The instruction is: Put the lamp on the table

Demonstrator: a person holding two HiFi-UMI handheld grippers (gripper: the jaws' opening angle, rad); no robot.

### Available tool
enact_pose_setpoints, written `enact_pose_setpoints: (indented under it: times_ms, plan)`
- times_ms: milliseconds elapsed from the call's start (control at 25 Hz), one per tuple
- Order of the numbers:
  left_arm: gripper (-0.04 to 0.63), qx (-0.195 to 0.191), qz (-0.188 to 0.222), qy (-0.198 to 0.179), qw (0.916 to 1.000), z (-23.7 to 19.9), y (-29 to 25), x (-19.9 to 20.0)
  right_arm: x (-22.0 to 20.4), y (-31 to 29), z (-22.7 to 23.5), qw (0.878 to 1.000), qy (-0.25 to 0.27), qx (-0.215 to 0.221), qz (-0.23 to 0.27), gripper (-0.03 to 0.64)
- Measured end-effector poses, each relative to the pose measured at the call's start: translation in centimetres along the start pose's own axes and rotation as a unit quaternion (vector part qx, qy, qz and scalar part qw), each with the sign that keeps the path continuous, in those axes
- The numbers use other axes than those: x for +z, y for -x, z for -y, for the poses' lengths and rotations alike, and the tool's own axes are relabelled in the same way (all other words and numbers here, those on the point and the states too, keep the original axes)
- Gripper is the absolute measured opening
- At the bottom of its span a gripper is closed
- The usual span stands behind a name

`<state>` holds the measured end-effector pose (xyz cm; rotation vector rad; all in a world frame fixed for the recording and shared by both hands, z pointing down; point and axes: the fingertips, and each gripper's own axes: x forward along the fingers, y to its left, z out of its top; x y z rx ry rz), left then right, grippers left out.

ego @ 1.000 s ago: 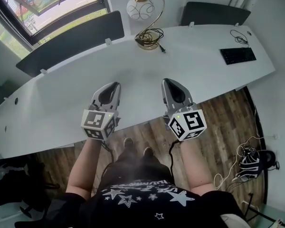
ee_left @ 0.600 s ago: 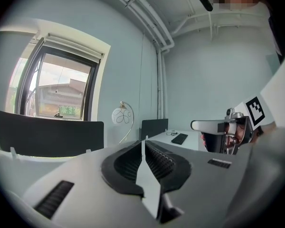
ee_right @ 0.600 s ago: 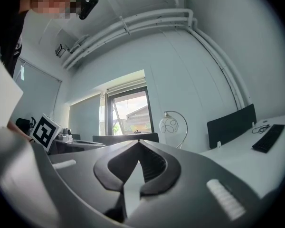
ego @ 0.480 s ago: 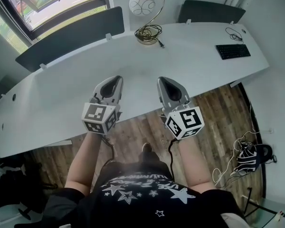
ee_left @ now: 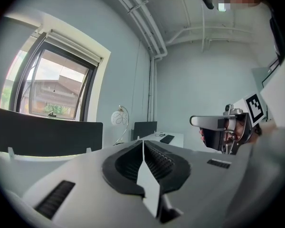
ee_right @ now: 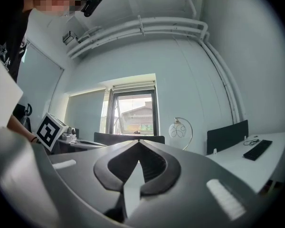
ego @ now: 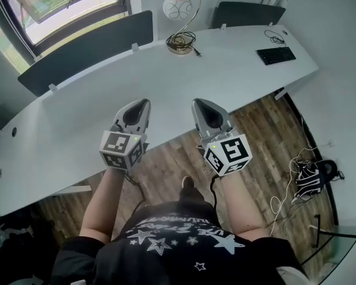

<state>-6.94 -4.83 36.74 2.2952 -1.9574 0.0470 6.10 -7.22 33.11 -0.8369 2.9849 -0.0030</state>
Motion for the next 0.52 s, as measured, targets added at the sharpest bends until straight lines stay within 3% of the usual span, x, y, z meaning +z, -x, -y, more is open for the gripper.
enact_pose_setpoints:
  times_ms: [200, 520]
  plan:
    - [0.015, -0.035, 0.001, -0.001, 0.9994, 0.0, 4.8, -1.7, -0.5, 2.4, -4.4, 0.999, -0.005, -0.036, 0.001, 0.002]
    - [0.015, -0.053, -0.003, 0.006, 0.9986, -1.4, 12.9, -2.4, -0.8, 4.8, -12.0, 0.998, -0.011, -0.067, -0.001, 0.002]
